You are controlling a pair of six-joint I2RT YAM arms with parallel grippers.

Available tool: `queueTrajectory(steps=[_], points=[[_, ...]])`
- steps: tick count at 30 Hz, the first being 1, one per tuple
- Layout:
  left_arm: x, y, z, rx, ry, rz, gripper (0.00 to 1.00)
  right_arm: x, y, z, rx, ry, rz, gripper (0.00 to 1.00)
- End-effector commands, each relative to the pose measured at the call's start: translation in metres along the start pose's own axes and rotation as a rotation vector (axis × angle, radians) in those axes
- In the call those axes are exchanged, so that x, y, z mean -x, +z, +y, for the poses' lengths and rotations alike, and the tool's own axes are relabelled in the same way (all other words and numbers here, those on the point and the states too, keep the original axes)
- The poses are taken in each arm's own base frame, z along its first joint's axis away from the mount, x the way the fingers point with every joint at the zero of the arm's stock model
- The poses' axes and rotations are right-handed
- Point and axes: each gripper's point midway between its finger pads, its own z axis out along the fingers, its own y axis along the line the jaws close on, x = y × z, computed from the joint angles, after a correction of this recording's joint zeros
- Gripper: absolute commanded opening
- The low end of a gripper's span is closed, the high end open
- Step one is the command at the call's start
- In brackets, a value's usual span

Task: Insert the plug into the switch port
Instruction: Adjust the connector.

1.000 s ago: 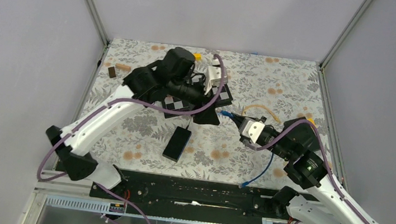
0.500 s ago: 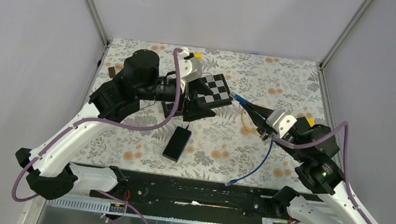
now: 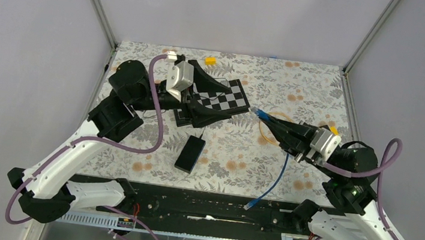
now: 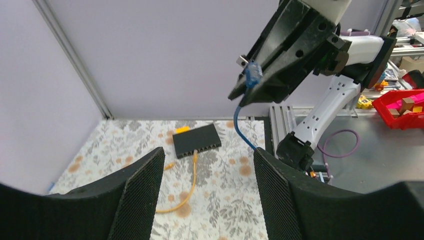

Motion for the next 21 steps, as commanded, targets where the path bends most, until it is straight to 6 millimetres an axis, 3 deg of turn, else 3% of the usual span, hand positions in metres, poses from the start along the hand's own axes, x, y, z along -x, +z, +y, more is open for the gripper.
queueTrajectory(steps=[1,6,12,21], points=[[0.032,0.000,-0.014,-0.076,0.101,-0.126,0.68,0.031,-0.001,0.016,0.108,-0.056,-0.124,0.00],[0.037,0.005,-0.019,-0.131,0.125,-0.144,0.64,0.022,0.001,0.022,0.144,-0.059,-0.097,0.00],[0.026,0.013,-0.029,-0.247,0.103,-0.109,0.60,0.003,0.010,0.015,0.112,-0.006,-0.026,0.00],[0.020,0.014,-0.026,-0.228,0.085,-0.092,0.63,-0.012,0.019,0.015,0.095,0.108,0.024,0.00]])
